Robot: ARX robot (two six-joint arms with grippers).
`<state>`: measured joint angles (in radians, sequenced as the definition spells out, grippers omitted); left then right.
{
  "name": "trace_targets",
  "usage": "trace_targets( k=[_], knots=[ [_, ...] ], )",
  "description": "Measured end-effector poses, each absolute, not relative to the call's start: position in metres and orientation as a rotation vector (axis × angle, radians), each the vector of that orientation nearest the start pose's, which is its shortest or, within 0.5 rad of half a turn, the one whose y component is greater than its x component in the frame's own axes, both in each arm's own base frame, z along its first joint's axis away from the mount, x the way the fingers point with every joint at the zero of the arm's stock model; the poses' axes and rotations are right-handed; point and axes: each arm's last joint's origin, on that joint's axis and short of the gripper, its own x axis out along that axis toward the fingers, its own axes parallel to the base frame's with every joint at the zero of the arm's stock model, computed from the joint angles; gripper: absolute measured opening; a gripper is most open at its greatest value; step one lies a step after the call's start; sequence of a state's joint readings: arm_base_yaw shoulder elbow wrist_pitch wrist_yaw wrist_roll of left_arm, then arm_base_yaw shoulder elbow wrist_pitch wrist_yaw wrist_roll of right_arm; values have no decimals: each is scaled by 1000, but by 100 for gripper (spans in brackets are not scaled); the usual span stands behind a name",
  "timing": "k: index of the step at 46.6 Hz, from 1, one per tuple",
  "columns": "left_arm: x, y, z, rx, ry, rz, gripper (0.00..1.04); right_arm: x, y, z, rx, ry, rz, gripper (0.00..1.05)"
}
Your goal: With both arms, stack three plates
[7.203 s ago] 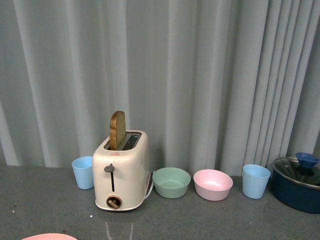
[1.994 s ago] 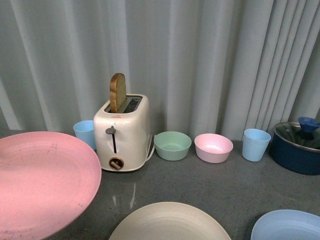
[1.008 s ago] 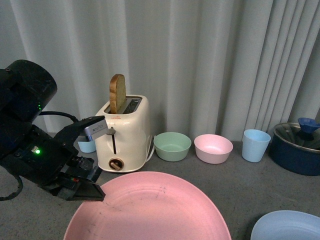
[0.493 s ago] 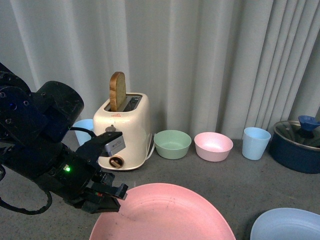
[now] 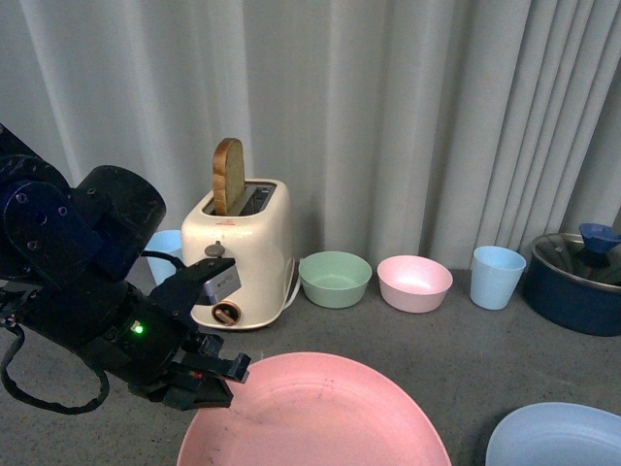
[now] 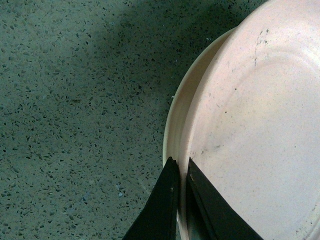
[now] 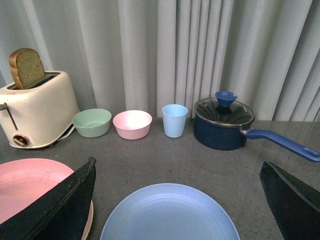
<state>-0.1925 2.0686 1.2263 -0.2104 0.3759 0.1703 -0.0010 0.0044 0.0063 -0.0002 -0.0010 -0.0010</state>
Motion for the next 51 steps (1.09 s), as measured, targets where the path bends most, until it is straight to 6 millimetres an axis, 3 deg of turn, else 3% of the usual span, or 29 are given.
trace_targets(
  k=[27,34,42,51],
  knots=[
    [392,-88,104,64,1021,-576,3,98,0,165,-1,-2,0,97],
    [391,-88,104,52,1032,-580,24,98,0,165,-1,-2,0,97],
    [391,-87,106,47,1028,-587,59,98,0,165,-1,-2,0,97],
    [392,-77,131,42,925,-587,88,98,0,165,-1,-2,0,97]
  ],
)
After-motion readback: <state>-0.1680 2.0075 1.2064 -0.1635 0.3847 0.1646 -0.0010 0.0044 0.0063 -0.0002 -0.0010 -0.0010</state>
